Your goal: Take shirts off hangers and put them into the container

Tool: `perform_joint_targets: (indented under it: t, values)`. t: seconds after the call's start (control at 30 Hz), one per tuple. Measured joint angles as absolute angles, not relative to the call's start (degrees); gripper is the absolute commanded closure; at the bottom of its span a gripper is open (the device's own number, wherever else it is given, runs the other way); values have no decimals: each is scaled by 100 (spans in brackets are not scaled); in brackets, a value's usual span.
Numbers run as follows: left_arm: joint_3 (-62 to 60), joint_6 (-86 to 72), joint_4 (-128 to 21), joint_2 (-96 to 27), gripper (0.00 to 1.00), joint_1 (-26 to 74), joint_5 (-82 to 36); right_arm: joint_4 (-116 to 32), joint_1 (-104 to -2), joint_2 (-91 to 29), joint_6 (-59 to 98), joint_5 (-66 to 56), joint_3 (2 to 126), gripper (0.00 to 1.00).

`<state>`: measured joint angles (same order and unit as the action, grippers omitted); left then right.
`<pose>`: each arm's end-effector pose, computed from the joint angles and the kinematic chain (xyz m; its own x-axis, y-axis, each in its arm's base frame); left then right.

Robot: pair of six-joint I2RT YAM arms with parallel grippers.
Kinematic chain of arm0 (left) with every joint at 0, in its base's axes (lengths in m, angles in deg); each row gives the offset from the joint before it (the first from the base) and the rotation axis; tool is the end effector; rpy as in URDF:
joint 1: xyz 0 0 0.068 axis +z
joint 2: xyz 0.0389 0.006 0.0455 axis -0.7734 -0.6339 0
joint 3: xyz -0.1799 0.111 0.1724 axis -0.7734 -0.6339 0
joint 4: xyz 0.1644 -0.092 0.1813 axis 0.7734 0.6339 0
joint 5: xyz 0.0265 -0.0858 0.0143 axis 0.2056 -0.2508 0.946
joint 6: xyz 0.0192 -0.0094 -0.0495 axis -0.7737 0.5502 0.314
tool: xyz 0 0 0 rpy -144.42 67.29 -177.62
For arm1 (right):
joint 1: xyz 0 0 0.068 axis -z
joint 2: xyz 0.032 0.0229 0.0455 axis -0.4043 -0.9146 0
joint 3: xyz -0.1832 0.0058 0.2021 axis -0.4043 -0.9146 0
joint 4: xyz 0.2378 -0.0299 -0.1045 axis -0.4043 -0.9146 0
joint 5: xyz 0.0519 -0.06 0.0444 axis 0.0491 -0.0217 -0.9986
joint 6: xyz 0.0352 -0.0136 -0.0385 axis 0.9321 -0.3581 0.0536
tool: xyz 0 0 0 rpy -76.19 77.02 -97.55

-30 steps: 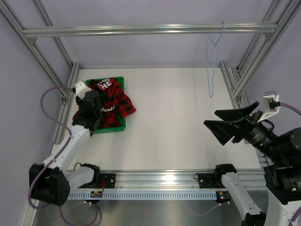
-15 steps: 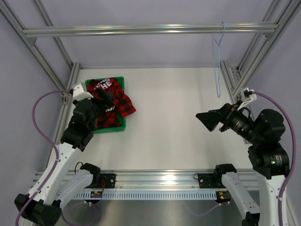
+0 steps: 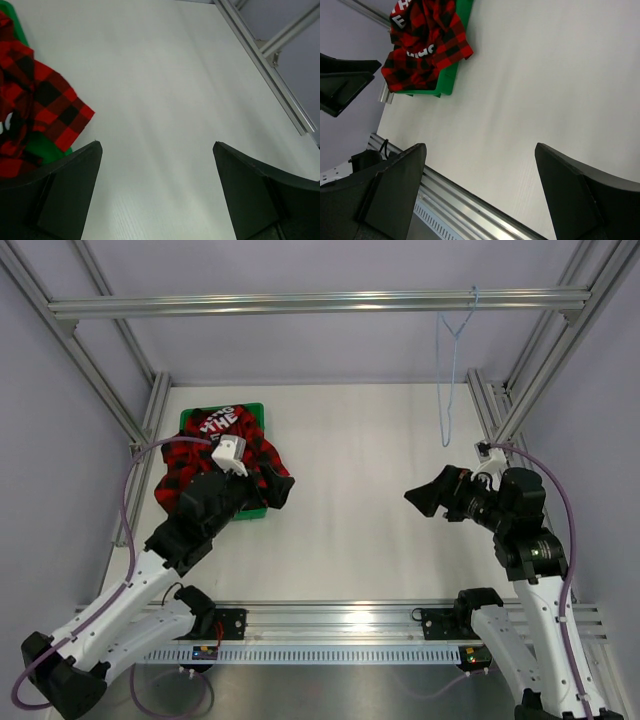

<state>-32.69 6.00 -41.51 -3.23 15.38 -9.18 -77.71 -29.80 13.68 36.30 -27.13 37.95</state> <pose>0.1530 -0.1042 0.3156 -0.3800 -0.2385 -0.8937 0.3783 0.8416 -0.3854 0.1255 0.0310 0.3439 -0.5766 0.2919 -0.7631 -0.3432 0.7611 0.5504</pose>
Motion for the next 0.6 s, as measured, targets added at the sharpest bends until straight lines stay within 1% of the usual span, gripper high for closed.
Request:
perform_joint_targets:
  t: [0.23,0.6]
  values:
    - [-3490,519,-4573,-404,1,1378,-1735,-7087,-2980,981,3778,-2713,3249,1]
    - [-3490,272,-4680,-428,1,1236,-2030,-6591,-2980,710,3774,-2555,3194,1]
